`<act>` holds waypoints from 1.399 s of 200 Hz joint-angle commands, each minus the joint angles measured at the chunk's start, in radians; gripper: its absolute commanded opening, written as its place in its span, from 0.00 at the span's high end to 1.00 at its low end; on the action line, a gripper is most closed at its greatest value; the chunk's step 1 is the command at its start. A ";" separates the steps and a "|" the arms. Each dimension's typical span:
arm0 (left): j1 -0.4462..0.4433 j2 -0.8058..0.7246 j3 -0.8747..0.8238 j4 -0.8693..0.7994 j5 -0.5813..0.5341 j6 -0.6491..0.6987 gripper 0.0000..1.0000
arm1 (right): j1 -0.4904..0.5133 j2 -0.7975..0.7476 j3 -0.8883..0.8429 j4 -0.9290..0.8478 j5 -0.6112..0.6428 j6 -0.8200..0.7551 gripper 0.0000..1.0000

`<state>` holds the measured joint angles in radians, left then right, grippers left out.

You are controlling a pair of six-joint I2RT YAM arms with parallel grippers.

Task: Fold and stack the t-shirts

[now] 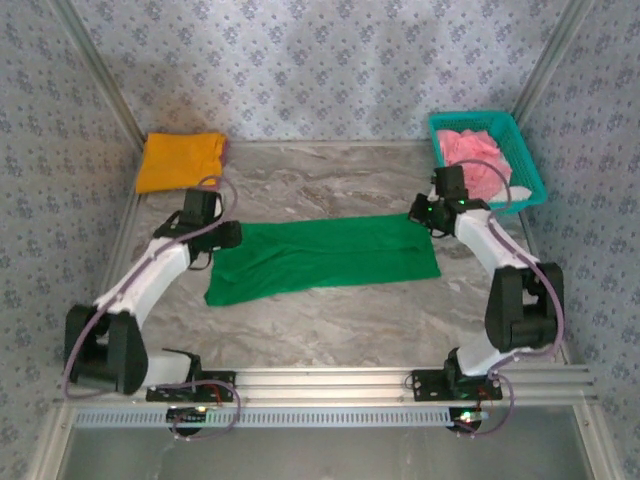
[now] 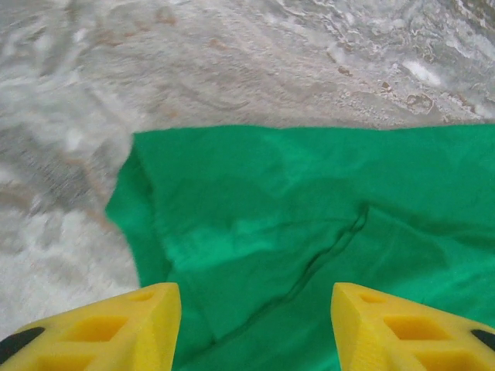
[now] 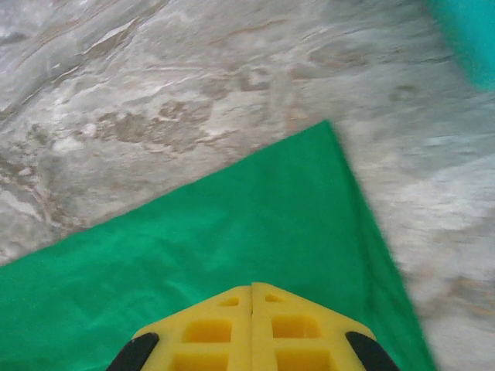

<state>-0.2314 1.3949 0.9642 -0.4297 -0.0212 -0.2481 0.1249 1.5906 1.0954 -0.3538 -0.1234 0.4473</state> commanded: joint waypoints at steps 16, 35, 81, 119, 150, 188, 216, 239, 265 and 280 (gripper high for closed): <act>-0.006 0.174 0.115 0.010 0.082 0.056 0.41 | 0.023 0.101 0.010 0.039 -0.048 0.005 1.00; -0.019 0.231 0.150 0.019 0.094 0.082 0.39 | 0.028 0.127 0.004 0.049 -0.056 0.008 1.00; -0.054 0.387 0.262 -0.029 0.110 0.112 0.40 | 0.028 0.130 0.000 0.050 -0.050 0.003 1.00; -0.094 0.450 0.256 -0.003 0.119 0.096 0.42 | 0.028 0.134 -0.003 0.055 -0.046 0.010 1.00; -0.138 0.483 0.260 -0.013 0.123 0.084 0.45 | 0.028 0.147 0.000 0.052 -0.045 0.008 1.00; -0.159 0.463 0.225 -0.007 0.128 0.046 0.66 | 0.017 0.141 -0.006 0.056 -0.040 0.007 1.00; -0.169 0.405 0.222 -0.022 0.078 0.025 0.85 | 0.017 0.149 -0.004 0.060 -0.043 0.008 1.00; -0.178 0.379 0.260 -0.081 0.032 0.010 1.00 | 0.017 0.157 0.000 0.061 -0.046 0.008 1.00; -0.198 0.333 0.276 -0.143 0.017 -0.044 1.00 | 0.014 0.152 -0.001 0.055 -0.041 0.005 1.00; -0.221 0.296 0.252 -0.159 0.021 -0.090 1.00 | 0.010 0.147 -0.005 0.054 -0.042 0.003 1.00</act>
<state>-0.4198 1.7699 1.2106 -0.5098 0.0193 -0.2615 0.1455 1.7302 1.0954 -0.2943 -0.1619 0.4484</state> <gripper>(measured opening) 0.047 0.067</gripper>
